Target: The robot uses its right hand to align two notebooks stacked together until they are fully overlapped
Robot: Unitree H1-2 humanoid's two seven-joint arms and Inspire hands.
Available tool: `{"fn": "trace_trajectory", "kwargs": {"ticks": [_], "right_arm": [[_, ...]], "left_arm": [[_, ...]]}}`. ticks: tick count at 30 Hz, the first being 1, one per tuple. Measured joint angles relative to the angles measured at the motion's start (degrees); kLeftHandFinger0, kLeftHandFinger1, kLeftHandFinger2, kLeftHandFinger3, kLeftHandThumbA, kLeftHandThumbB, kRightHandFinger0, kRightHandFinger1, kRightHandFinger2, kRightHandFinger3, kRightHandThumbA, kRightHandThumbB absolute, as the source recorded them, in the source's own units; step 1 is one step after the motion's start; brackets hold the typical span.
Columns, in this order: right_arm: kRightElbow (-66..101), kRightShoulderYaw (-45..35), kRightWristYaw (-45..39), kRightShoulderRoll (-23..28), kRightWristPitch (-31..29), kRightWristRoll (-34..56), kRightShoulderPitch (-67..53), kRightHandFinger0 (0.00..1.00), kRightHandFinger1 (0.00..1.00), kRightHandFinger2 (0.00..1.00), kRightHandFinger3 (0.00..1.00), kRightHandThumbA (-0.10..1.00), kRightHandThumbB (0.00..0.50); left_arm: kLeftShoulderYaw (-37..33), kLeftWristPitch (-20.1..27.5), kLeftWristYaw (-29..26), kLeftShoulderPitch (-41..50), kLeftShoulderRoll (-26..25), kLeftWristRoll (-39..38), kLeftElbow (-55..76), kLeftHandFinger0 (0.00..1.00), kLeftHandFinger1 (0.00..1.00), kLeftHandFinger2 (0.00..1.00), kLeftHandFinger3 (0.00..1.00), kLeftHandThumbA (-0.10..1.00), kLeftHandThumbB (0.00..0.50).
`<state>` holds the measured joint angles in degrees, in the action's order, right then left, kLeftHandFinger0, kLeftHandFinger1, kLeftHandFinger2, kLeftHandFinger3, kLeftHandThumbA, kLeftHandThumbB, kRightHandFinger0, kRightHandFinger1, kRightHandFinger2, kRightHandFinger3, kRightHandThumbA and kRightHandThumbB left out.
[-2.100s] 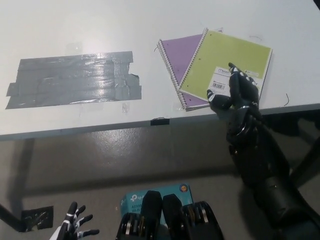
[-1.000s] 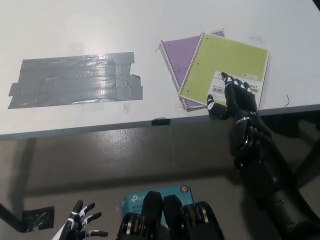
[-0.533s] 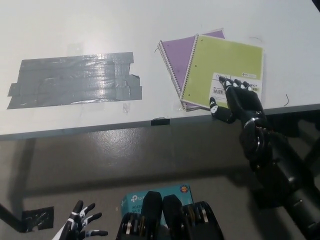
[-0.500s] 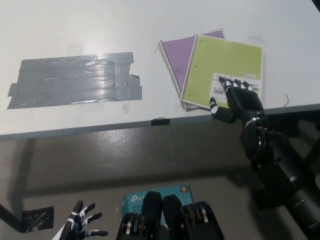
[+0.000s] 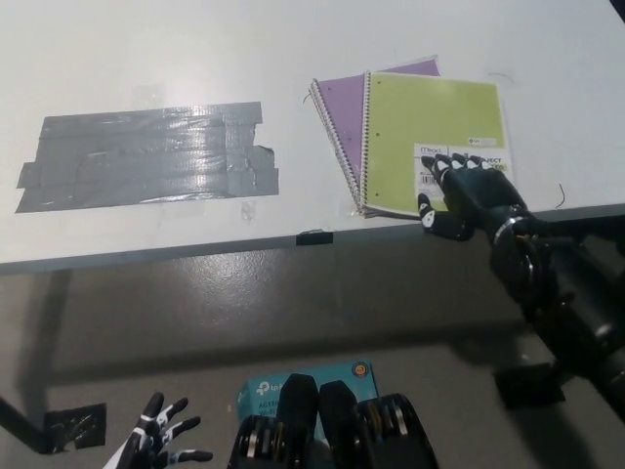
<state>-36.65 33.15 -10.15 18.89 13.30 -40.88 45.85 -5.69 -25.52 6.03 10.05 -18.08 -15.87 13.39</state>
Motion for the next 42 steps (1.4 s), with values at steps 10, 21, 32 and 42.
{"fn": "trace_trajectory", "kwargs": {"ticks": [10,21,32,42], "right_arm": [[-3.0,6.3,-0.9,3.8,-5.4,-1.1,2.8,1.0,1.0,1.0,1.0,1.0,0.465],[-6.4,9.0,-1.6,3.5,-7.4,-1.7,5.9,1.0,1.0,1.0,1.0,1.0,0.5],[-8.7,9.0,-1.9,1.5,-7.8,-2.5,7.6,1.0,1.0,1.0,1.0,1.0,0.461],[-8.2,9.8,-1.9,1.2,-7.7,-4.2,7.9,1.0,1.0,1.0,1.0,1.0,0.418]], "left_arm": [[0.4,0.1,1.0,0.0,0.0,0.0,0.0,0.59,0.67,0.92,1.0,1.0,0.5],[0.4,0.1,1.8,0.0,0.0,0.3,0.0,0.62,0.68,0.92,1.0,1.0,0.5],[0.2,0.1,1.8,-0.4,0.3,0.8,0.2,0.62,0.68,0.91,1.0,1.0,0.5],[-0.1,0.1,2.3,-0.8,0.4,0.9,0.3,0.63,0.66,0.89,1.0,1.0,0.5]]}}
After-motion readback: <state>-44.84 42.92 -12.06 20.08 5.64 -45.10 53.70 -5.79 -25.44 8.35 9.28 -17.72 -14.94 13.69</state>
